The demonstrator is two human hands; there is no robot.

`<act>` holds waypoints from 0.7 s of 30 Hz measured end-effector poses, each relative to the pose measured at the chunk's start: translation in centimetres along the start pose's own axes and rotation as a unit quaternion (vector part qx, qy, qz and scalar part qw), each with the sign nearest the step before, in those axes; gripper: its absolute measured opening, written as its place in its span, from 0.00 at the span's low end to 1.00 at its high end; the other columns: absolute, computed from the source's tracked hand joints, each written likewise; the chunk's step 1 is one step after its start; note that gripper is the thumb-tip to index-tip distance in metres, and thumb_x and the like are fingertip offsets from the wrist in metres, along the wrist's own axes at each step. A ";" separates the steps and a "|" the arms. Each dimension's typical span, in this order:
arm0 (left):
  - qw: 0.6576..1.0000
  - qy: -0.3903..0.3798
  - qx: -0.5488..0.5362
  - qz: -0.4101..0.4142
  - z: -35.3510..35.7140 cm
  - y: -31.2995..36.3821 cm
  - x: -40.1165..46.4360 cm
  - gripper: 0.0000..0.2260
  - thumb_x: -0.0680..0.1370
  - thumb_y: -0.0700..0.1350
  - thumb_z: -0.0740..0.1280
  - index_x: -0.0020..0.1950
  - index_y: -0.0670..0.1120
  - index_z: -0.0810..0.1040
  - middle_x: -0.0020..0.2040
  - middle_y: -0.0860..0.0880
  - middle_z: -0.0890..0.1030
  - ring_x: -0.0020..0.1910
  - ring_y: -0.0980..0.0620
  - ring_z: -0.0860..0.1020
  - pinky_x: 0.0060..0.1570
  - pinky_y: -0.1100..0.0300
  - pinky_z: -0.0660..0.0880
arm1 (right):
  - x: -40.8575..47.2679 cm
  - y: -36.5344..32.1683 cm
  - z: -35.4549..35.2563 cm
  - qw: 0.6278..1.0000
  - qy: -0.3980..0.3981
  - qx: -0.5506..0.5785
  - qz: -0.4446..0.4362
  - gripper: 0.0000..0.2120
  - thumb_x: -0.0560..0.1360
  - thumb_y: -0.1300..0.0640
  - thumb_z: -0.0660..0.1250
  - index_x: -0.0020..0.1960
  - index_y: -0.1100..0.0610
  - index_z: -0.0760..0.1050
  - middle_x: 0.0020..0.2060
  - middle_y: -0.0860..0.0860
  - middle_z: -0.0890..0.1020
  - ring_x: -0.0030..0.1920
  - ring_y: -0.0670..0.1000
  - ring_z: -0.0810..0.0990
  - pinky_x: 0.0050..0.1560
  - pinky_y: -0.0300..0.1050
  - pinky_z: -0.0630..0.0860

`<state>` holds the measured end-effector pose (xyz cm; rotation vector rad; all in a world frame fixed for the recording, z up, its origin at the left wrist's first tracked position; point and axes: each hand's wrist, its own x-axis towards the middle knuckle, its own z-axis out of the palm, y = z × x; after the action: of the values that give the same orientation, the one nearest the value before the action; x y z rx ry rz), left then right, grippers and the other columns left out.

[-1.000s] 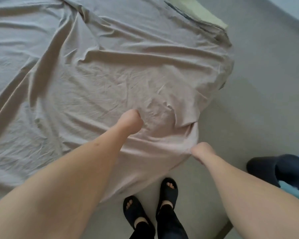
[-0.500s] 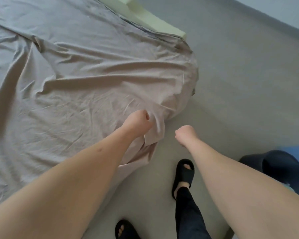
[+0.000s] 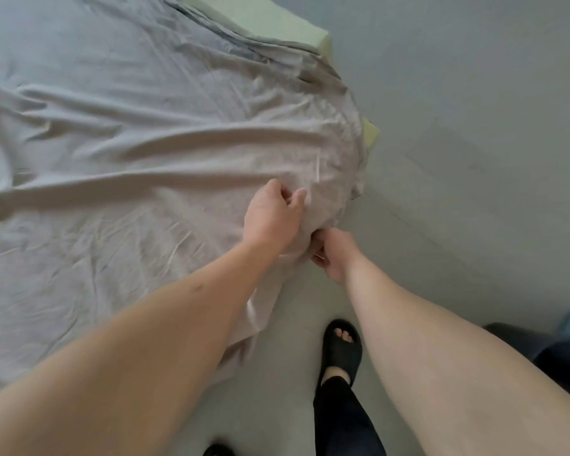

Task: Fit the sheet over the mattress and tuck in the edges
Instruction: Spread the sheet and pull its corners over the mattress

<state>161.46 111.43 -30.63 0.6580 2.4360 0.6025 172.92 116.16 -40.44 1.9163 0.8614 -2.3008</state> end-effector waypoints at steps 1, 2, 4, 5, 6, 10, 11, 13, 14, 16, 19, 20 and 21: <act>1.000 -0.001 0.002 -0.004 0.0 0.8 0.5 0.15 0.80 0.58 0.63 0.48 0.47 0.75 0.46 0.50 0.79 0.48 0.46 0.77 0.50 0.50 0.75 | 0.3 -0.3 -1.1 1.000 0.019 -0.013 -0.004 0.14 0.68 0.58 0.69 0.53 0.58 0.79 0.42 0.55 0.83 0.41 0.53 0.79 0.39 0.46 0.76; 1.000 -0.005 0.009 -0.003 0.0 1.8 1.0 0.14 0.80 0.58 0.63 0.48 0.47 0.75 0.46 0.50 0.79 0.49 0.46 0.77 0.50 0.50 0.75 | 0.2 -1.3 -2.5 0.997 0.064 -0.039 -0.015 0.11 0.67 0.57 0.70 0.49 0.59 0.79 0.41 0.57 0.83 0.39 0.55 0.79 0.40 0.49 0.76; 0.999 -0.026 0.035 -0.009 0.0 3.2 1.8 0.13 0.80 0.58 0.63 0.49 0.48 0.75 0.49 0.50 0.79 0.50 0.46 0.77 0.53 0.51 0.75 | -0.9 -3.5 -5.3 0.970 0.191 -0.144 -0.048 0.10 0.69 0.56 0.68 0.46 0.61 0.80 0.46 0.65 0.83 0.43 0.60 0.81 0.45 0.56 0.77; 0.997 -0.044 0.060 -0.011 0.1 3.9 2.2 0.13 0.80 0.58 0.63 0.50 0.49 0.76 0.51 0.49 0.79 0.52 0.46 0.77 0.54 0.51 0.75 | -2.0 -5.1 -6.9 0.943 0.251 -0.208 -0.059 0.13 0.71 0.55 0.66 0.49 0.64 0.80 0.50 0.67 0.83 0.49 0.64 0.82 0.48 0.55 0.76; 0.994 -0.061 0.091 -0.013 0.2 4.3 2.5 0.13 0.80 0.58 0.63 0.53 0.50 0.76 0.54 0.48 0.78 0.54 0.44 0.77 0.56 0.50 0.75 | -3.2 -6.3 -7.8 0.919 0.292 -0.252 -0.084 0.15 0.74 0.55 0.65 0.51 0.66 0.80 0.52 0.67 0.82 0.53 0.65 0.81 0.48 0.52 0.74; 0.983 -0.062 0.172 -0.014 0.1 6.5 2.9 0.18 0.78 0.59 0.62 0.54 0.45 0.78 0.53 0.44 0.80 0.53 0.41 0.79 0.52 0.49 0.78 | -7.6 -10.0 -6.3 0.980 0.101 -0.082 -0.149 0.05 0.58 0.54 0.66 0.31 0.55 0.76 0.30 0.55 0.77 0.35 0.56 0.73 0.38 0.48 0.67; 0.986 -0.073 0.146 -0.020 0.1 7.3 3.0 0.21 0.77 0.62 0.63 0.50 0.44 0.80 0.47 0.44 0.82 0.48 0.43 0.81 0.46 0.51 0.78 | -7.5 -10.2 -5.8 0.992 0.040 0.003 -0.121 0.06 0.55 0.56 0.66 0.32 0.55 0.76 0.29 0.53 0.75 0.34 0.55 0.73 0.38 0.47 0.69; 0.984 -0.154 0.077 -0.051 0.2 8.8 2.8 0.28 0.73 0.70 0.65 0.43 0.44 0.81 0.38 0.46 0.84 0.38 0.47 0.82 0.35 0.55 0.76 | -7.8 -10.7 -5.0 0.990 -0.042 0.104 -0.089 0.07 0.58 0.56 0.62 0.34 0.57 0.74 0.28 0.52 0.75 0.32 0.54 0.74 0.38 0.44 0.71; 0.976 -0.199 0.053 -0.065 0.4 9.3 2.8 0.28 0.71 0.71 0.66 0.40 0.45 0.82 0.36 0.48 0.83 0.35 0.48 0.82 0.32 0.57 0.75 | -7.6 -11.1 -4.8 0.987 -0.058 0.128 -0.083 0.06 0.63 0.57 0.59 0.32 0.58 0.73 0.26 0.51 0.74 0.30 0.52 0.73 0.35 0.42 0.69; 0.971 -0.231 0.035 -0.051 0.6 9.7 3.0 0.24 0.75 0.65 0.68 0.37 0.43 0.79 0.32 0.50 0.79 0.31 0.51 0.76 0.31 0.58 0.71 | -7.2 -11.4 -4.7 0.984 -0.055 0.157 -0.070 0.10 0.67 0.66 0.53 0.33 0.60 0.72 0.26 0.53 0.76 0.27 0.51 0.74 0.31 0.40 0.71; 0.985 -0.173 -0.007 -0.024 -0.2 9.5 4.1 0.16 0.80 0.48 0.67 0.38 0.38 0.78 0.34 0.46 0.75 0.35 0.49 0.73 0.33 0.55 0.71 | -5.1 -10.5 -4.4 0.994 0.008 0.088 -0.063 0.13 0.70 0.73 0.53 0.44 0.61 0.73 0.36 0.57 0.79 0.34 0.54 0.80 0.35 0.44 0.78; 0.983 -0.167 -0.060 -0.042 -0.6 9.4 4.5 0.14 0.80 0.46 0.67 0.37 0.40 0.77 0.35 0.46 0.75 0.35 0.49 0.73 0.33 0.57 0.70 | -4.7 -10.2 -4.2 0.997 0.017 0.038 -0.068 0.13 0.72 0.71 0.57 0.50 0.60 0.74 0.42 0.57 0.80 0.39 0.54 0.81 0.41 0.47 0.78; 0.975 -0.173 -0.121 -0.068 -1.0 9.3 4.8 0.14 0.81 0.44 0.66 0.35 0.43 0.77 0.34 0.48 0.75 0.36 0.49 0.73 0.33 0.59 0.69 | -4.4 -9.9 -4.0 0.997 0.000 -0.016 -0.070 0.17 0.71 0.69 0.60 0.57 0.58 0.74 0.48 0.57 0.81 0.45 0.54 0.80 0.47 0.49 0.77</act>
<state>160.36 121.15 -26.70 0.4488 2.0249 0.6550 174.08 124.85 -32.88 1.9003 1.0587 -2.3464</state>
